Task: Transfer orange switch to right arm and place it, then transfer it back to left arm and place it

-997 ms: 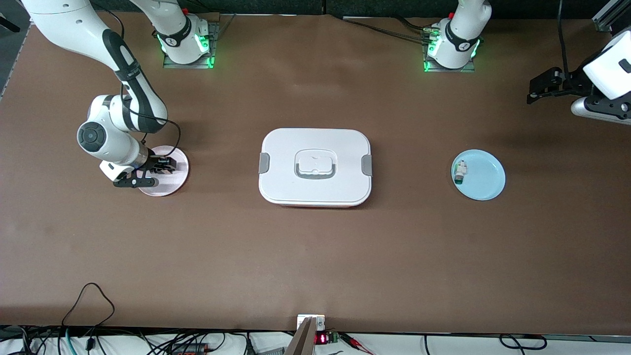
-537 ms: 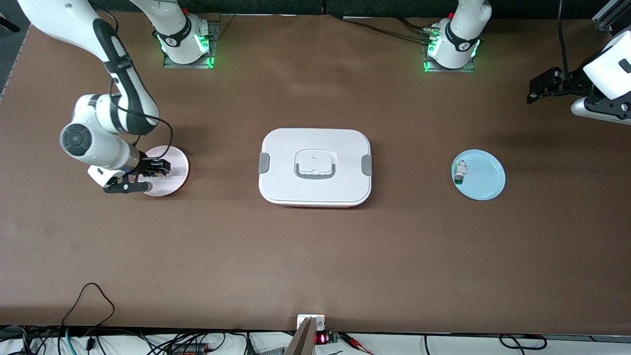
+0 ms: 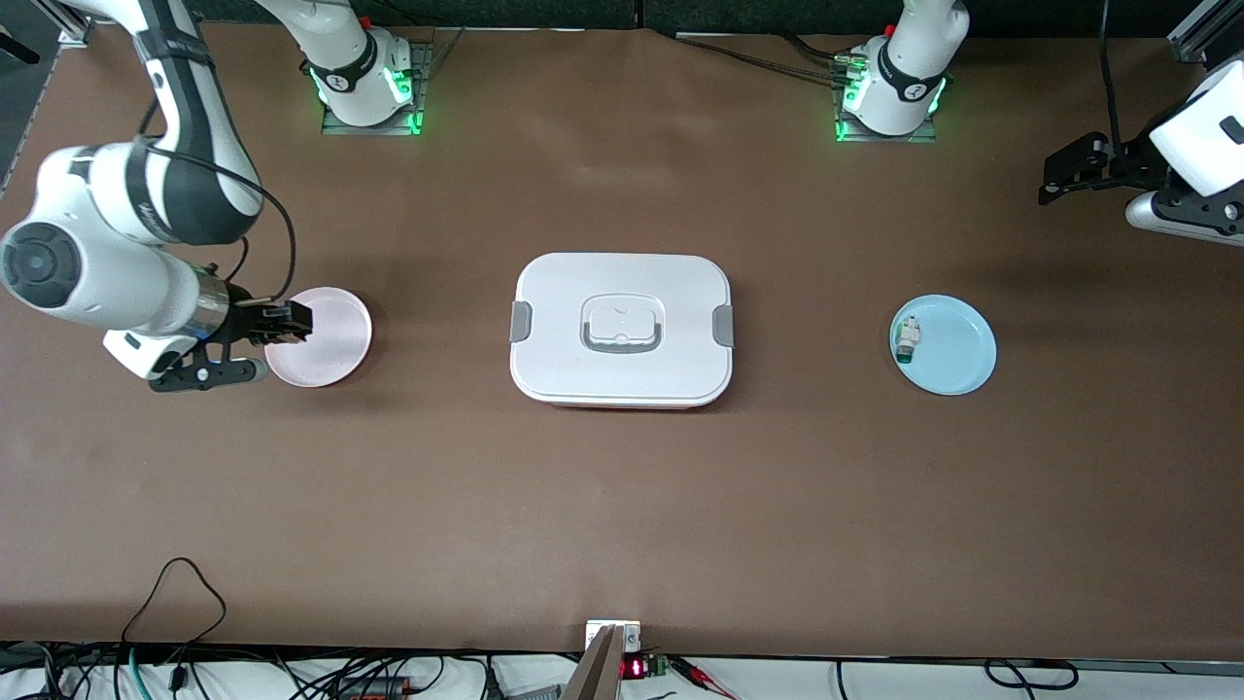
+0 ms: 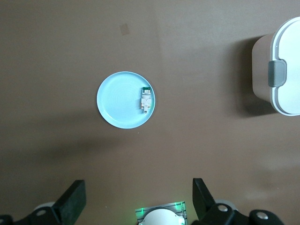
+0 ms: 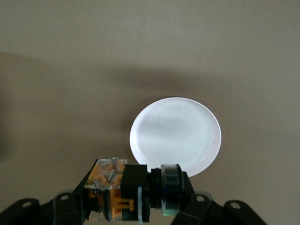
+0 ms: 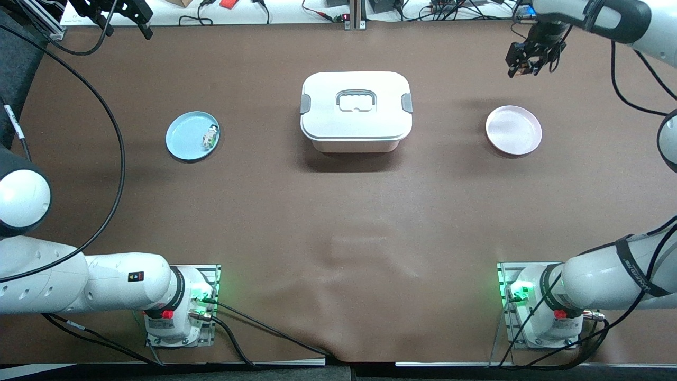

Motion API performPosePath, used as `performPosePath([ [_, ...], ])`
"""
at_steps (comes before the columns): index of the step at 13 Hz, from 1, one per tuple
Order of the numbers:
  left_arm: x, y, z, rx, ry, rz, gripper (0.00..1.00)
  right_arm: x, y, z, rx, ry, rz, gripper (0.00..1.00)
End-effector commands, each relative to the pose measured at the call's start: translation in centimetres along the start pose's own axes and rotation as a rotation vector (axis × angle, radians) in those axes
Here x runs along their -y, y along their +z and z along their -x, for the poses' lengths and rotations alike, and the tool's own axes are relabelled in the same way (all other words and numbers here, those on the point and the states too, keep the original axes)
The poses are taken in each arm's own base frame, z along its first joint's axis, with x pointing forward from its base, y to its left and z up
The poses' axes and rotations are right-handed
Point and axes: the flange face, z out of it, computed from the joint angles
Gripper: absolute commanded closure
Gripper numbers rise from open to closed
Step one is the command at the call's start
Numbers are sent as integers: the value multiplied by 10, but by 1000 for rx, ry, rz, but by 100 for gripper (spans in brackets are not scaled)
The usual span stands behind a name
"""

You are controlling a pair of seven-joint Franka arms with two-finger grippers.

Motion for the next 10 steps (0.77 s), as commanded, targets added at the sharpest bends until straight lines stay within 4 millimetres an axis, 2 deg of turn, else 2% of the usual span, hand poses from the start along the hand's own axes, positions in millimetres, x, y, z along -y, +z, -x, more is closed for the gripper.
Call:
performPosePath([
  [1, 0, -2, 6, -1, 19, 15, 0, 4, -49, 2, 28, -14, -20, 65],
  [2, 0, -2, 6, 0, 19, 15, 0, 15, -67, 5, 30, -33, -17, 65],
  [4, -2, -2, 6, 2, 22, 16, 0, 23, -97, 15, 9, -70, -14, 65],
  [7, -2, -2, 6, 2, 23, 16, 0, 50, -126, 20, -57, -267, -82, 65],
  [10, -2, -2, 6, 2, 20, 16, 0, 72, -135, 19, -102, -306, -251, 65],
])
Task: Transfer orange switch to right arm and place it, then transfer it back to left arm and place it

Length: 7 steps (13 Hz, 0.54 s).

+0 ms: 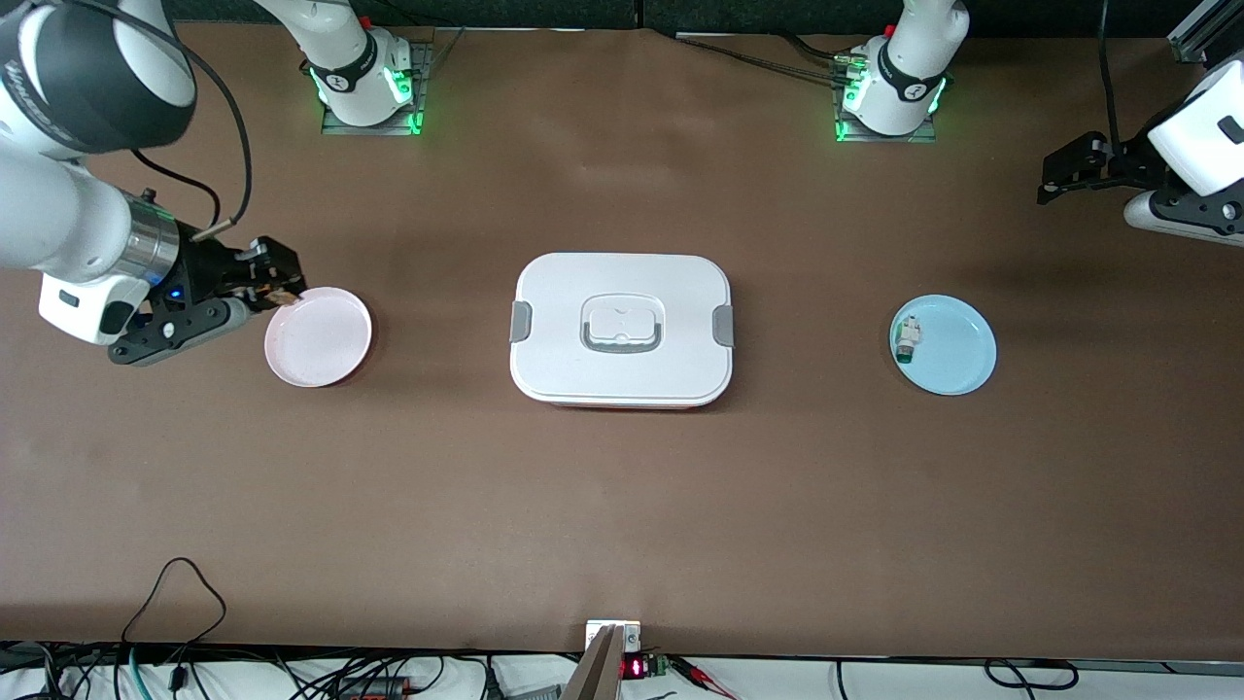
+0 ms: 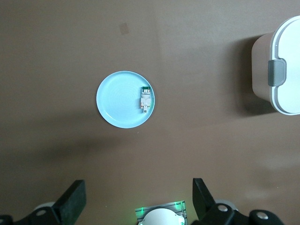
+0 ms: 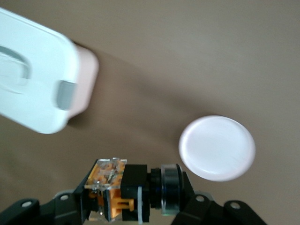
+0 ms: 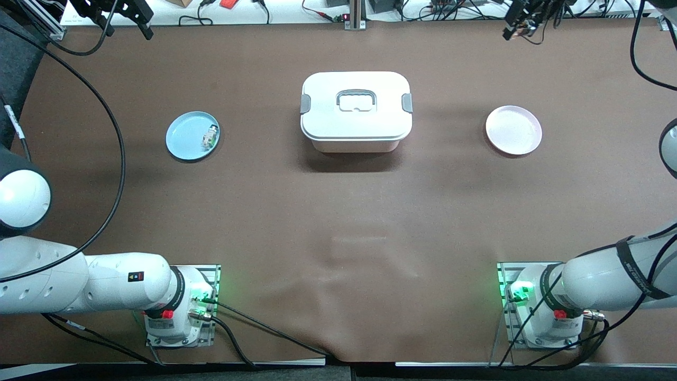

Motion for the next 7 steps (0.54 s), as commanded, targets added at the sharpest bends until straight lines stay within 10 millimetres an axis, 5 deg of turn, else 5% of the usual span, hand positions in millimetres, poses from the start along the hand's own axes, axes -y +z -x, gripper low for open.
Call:
performPosePath([
  [1, -5, -2, 5, 0, 20, 17, 0, 19, -10, -5, -32, -94, -65, 65],
  [5, -22, 1, 7, 27, 44, 131, 0, 48, -30, -14, -126, -264, -206, 65],
  [7, -35, 18, -2, 87, 76, 148, 0, 84, -27, -21, -160, -401, -216, 65],
])
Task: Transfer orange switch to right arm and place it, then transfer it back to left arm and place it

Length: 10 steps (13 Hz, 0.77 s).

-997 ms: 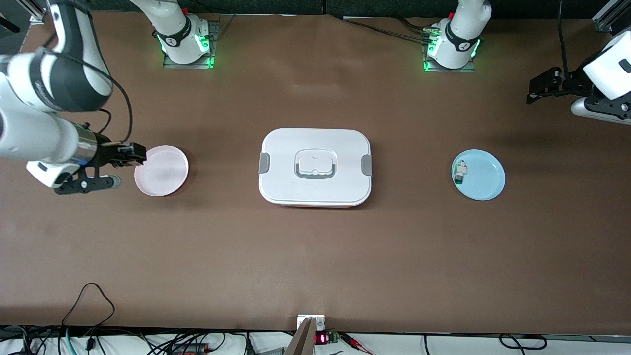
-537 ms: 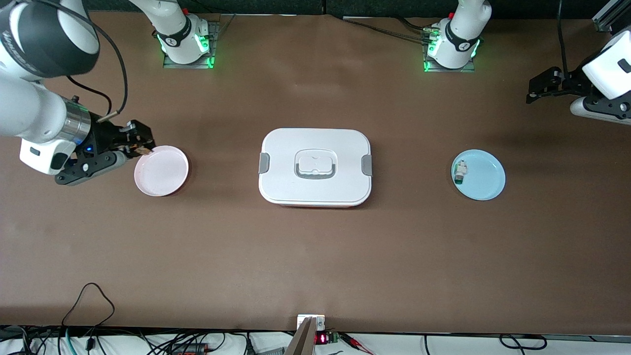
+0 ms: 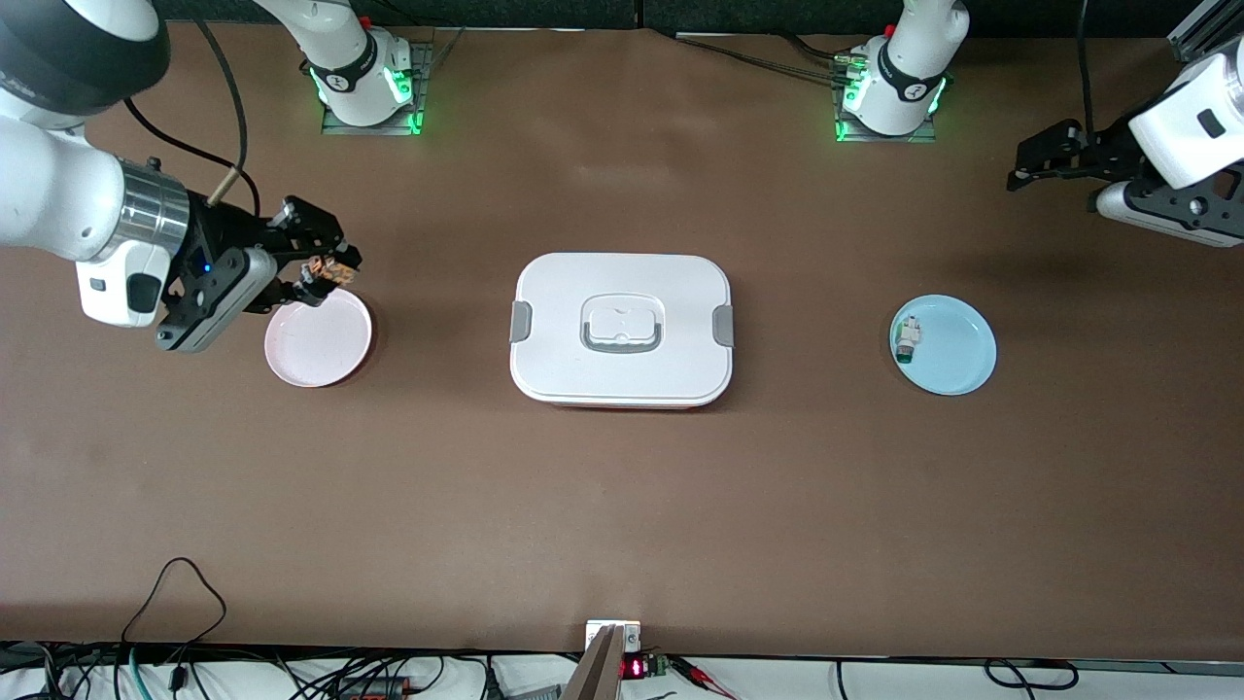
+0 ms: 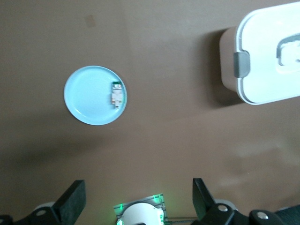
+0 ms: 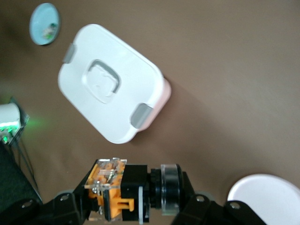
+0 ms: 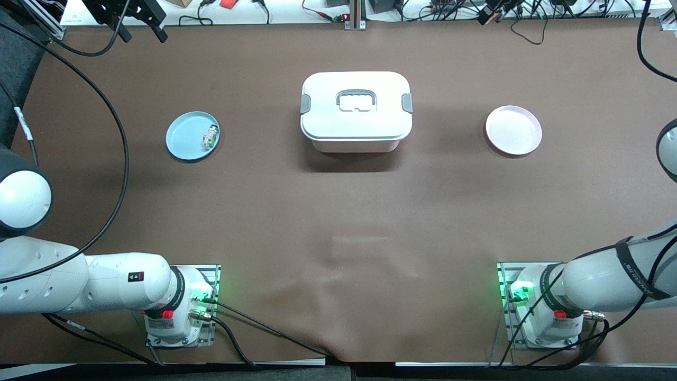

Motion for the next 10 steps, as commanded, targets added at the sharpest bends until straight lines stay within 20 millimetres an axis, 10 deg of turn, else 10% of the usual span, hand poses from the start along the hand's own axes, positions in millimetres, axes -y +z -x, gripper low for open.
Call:
performPosePath([
  [1, -20, 16, -3, 78, 55, 42, 0, 37, 7, -25, -66, -163, -40, 65],
  [4, -66, 29, -7, 127, 129, 209, 0, 56, 17, -49, -222, -356, -135, 65],
  [10, -89, 86, -68, 262, 18, 711, 0, 60, 46, -75, -452, -699, -269, 70],
])
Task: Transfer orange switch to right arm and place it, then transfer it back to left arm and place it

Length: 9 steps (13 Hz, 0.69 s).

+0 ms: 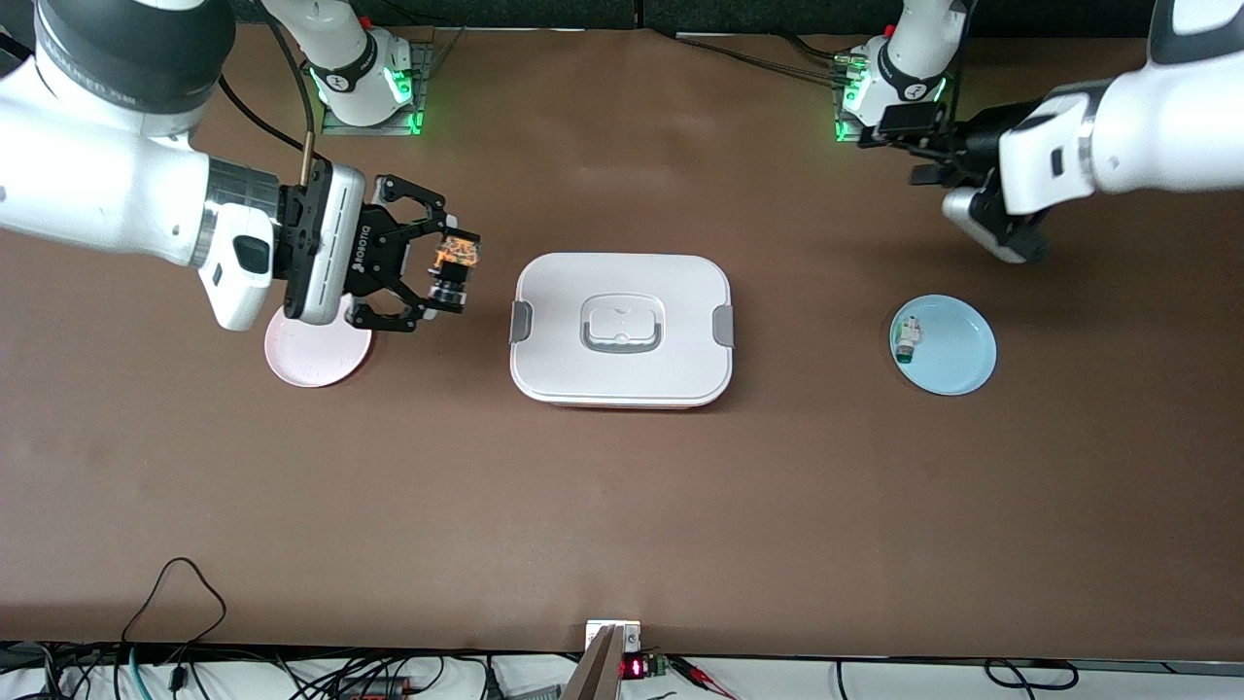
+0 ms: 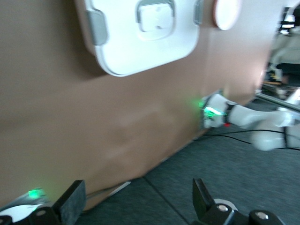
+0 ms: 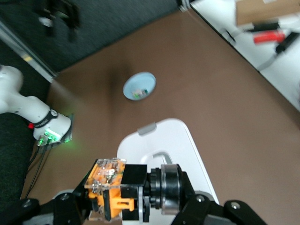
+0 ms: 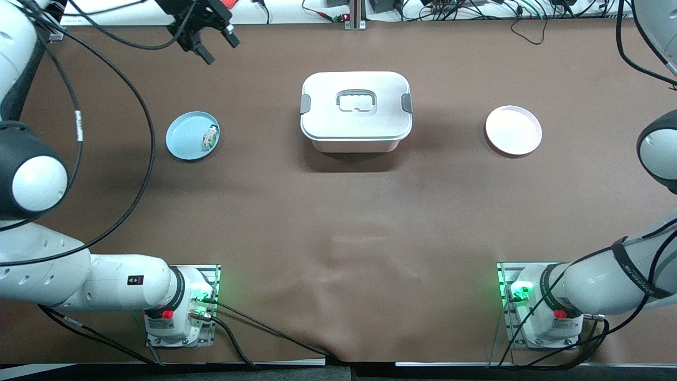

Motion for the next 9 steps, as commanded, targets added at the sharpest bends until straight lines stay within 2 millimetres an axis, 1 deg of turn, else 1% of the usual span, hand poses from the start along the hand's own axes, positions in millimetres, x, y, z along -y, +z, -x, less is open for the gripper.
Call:
performPosePath([
  [1, 27, 19, -47, 57, -48, 263, 0, -9, 20, -6, -133, -129, -57, 71],
  [2, 40, 25, -63, 75, -81, 357, 0, -14, 36, -3, -205, -121, -103, 71],
  [3, 45, 31, -75, 81, -101, 425, 0, -16, 46, -2, -271, -100, -127, 71],
  [4, 44, 35, -84, 51, -128, 479, 0, -15, 58, -4, -339, -91, -137, 71],
  [5, 43, 42, -92, 27, -171, 541, 0, -14, 73, -7, -384, -81, -148, 71],
  [6, 37, 50, -99, -1, -198, 641, 0, -13, 89, -9, -420, -63, -165, 71],
  [7, 32, 58, -105, -35, -224, 709, 0, -12, 107, -10, -441, -51, -175, 71],
  [8, 28, 62, -108, -67, -248, 760, 0, -11, 119, -12, -471, -37, -171, 71],
  [9, 22, 67, -111, -99, -275, 818, 0, -6, 138, -16, -495, -12, -180, 71],
])
